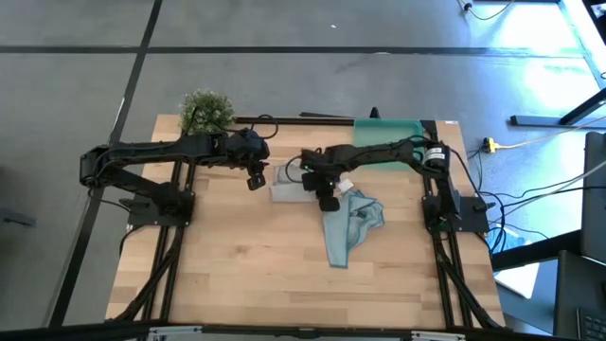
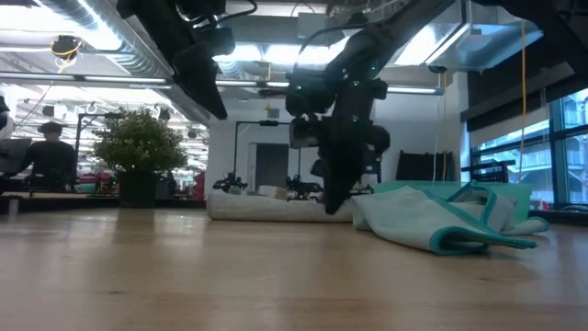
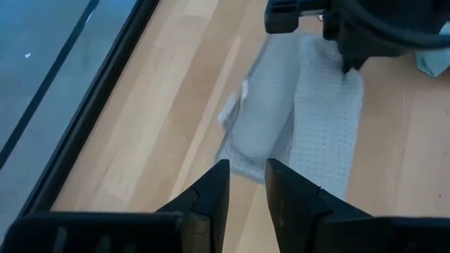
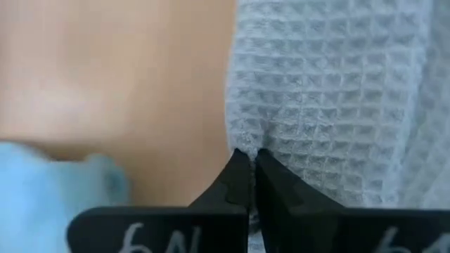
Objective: Roll microfiber towels into tight, uniform cylinder then place into a basket
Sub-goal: Roll the grey microfiber towel
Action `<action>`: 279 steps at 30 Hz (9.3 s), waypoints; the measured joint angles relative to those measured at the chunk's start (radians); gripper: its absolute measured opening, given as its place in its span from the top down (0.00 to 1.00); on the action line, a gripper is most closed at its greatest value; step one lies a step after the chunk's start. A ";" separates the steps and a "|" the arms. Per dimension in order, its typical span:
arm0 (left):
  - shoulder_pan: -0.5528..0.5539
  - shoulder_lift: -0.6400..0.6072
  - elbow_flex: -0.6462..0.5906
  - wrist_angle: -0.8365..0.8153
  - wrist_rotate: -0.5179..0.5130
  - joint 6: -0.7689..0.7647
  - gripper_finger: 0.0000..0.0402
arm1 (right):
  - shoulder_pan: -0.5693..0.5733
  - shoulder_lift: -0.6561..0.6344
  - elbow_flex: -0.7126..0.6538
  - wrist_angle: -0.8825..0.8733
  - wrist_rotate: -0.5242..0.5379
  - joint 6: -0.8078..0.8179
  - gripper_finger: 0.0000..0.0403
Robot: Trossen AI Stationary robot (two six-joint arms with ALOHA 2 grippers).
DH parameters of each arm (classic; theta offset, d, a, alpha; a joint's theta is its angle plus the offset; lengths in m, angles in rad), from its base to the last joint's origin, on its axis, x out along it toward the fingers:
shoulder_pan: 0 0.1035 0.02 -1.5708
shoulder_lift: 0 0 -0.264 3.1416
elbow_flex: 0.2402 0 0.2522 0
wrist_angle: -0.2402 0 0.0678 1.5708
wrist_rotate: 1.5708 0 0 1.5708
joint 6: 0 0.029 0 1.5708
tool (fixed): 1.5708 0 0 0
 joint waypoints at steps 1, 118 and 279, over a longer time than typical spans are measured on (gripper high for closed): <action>0.000 0.000 0.000 0.000 0.000 0.000 0.78 | -0.012 0.002 0.016 -0.017 -0.040 0.002 0.98; 0.088 0.204 -0.110 0.351 0.154 0.199 0.78 | -0.081 0.007 0.049 -0.227 -0.492 -0.228 0.98; -0.024 0.518 -0.105 0.447 0.300 0.017 0.78 | -0.326 -0.069 0.222 -0.321 -0.153 0.059 0.66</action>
